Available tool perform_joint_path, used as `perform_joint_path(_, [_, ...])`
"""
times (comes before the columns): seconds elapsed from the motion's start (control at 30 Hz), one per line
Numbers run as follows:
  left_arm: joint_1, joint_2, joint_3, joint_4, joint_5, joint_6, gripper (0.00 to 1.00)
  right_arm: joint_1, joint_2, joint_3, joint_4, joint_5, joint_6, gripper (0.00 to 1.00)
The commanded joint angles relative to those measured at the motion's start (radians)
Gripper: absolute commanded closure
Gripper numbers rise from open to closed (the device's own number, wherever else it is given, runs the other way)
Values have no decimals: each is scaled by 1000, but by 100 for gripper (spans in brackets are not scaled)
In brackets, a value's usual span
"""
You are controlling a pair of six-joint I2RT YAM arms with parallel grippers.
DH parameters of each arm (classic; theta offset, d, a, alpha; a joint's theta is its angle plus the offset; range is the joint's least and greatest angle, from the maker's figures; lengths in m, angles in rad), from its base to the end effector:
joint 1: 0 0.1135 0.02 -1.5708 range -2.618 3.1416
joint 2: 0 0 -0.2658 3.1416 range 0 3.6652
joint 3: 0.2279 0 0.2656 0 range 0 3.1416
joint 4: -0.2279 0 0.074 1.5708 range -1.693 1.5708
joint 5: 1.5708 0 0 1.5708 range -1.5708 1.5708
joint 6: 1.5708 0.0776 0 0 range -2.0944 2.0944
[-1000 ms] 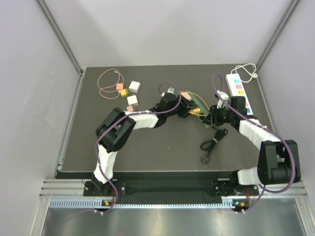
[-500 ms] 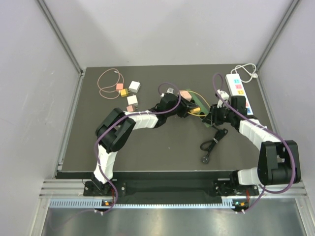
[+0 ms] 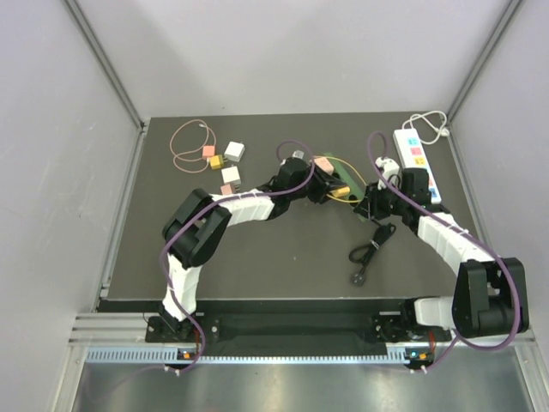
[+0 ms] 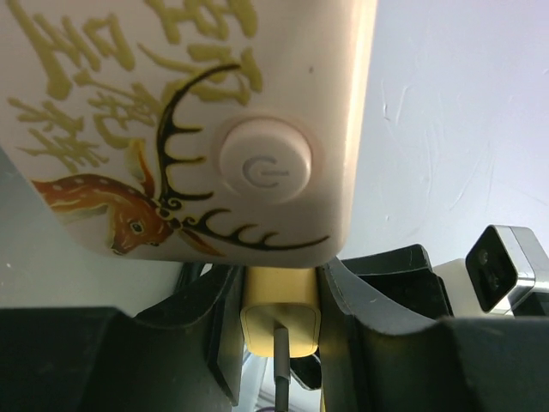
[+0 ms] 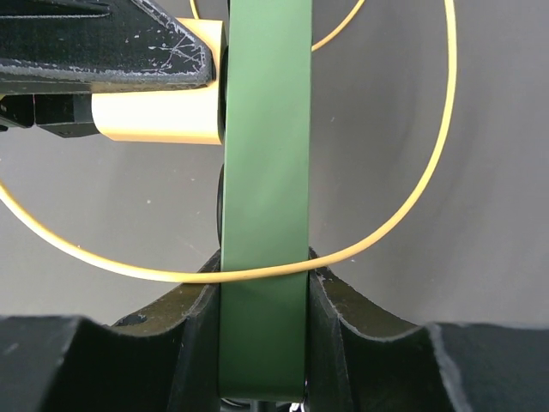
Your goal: Pull the plug off the socket
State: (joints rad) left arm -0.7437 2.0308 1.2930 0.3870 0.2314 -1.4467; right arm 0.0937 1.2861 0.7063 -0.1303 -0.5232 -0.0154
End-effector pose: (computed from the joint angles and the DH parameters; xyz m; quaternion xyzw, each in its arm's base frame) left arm 0.3635 -0.3585 0.1706 -0.2182 0.7872 -0.5492 0.1764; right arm 0.2968 0.0668 0.1850 -0.1556 0.8707 0.2506 0.3935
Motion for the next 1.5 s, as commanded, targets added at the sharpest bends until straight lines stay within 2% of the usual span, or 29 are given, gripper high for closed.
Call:
perform_joint_path(0.0, [-3, -93, 26, 32, 104, -47, 100, 6, -34, 24, 100, 51, -34, 100])
perform_joint_path(0.1, [-5, -113, 66, -67, 94, 20, 100, 5, -34, 24, 100, 60, -29, 100])
perform_joint_path(0.13, [-11, -128, 86, -121, 48, 58, 100, 5, -34, 22, 98, 63, -26, 100])
perform_joint_path(0.17, [-17, -138, 106, -263, -1, 145, 100, 5, -33, 22, 101, 63, -21, 100])
perform_joint_path(0.23, [-61, -167, 175, -385, -120, 230, 100, 3, -33, 21, 106, 68, -14, 100])
perform_joint_path(0.27, [-80, -169, 196, -507, -229, 262, 100, 3, -34, 19, 109, 68, -11, 100])
perform_joint_path(0.33, [-108, -164, 233, -536, -282, 313, 100, 3, -34, 18, 110, 78, -3, 100])
perform_joint_path(0.43, [-106, -165, 215, -505, -238, 322, 100, -2, -31, 18, 110, 91, 2, 100])
perform_joint_path(0.47, [-102, -169, 206, -479, -155, 351, 100, -6, -34, 16, 110, 92, 3, 100])
perform_joint_path(0.53, [-71, -181, 128, -285, -51, 342, 100, -9, -36, 16, 110, 91, 5, 100])
perform_joint_path(0.57, [-57, -179, 82, -223, 57, 271, 100, -14, -36, 15, 110, 89, 8, 100])
perform_joint_path(0.63, [-16, -158, 59, -104, 164, 170, 100, -17, -34, 15, 112, 88, 9, 100])
perform_joint_path(0.7, [10, -144, 39, -41, 253, 128, 100, -25, -30, 15, 113, 86, 9, 100])
perform_joint_path(0.77, [17, -150, 26, -40, 261, 111, 100, -34, -27, 12, 113, 86, 9, 100])
perform_joint_path(0.8, [18, -170, 28, -69, 211, 123, 100, -38, -25, 12, 115, 83, 9, 100])
perform_joint_path(0.87, [10, -196, 61, -244, 116, 199, 100, -48, -21, 10, 116, 81, 43, 100])
perform_joint_path(0.93, [-12, -225, 95, -427, -54, 273, 100, -52, -21, 10, 118, 88, 48, 100])
perform_joint_path(1.0, [-45, -238, 127, -534, -188, 302, 100, -51, -21, 7, 118, 97, 51, 100])
perform_joint_path(1.1, [-77, -204, 206, -614, -248, 337, 100, -52, -24, 7, 120, 109, 54, 100])
perform_joint_path(1.13, [-80, -192, 219, -619, -195, 356, 100, -52, -22, 9, 121, 109, 54, 100])
perform_joint_path(1.23, [-72, -178, 194, -472, -49, 393, 100, -51, -22, 7, 120, 106, 52, 100])
perform_joint_path(1.27, [-59, -169, 181, -395, 65, 393, 100, -54, -21, 5, 120, 104, 52, 100])
perform_joint_path(1.37, [-23, -143, 193, -350, 214, 347, 100, -58, -19, 7, 120, 98, 52, 100])
perform_joint_path(1.47, [10, -150, 184, -352, 264, 316, 100, -64, -18, 7, 118, 94, 54, 100])
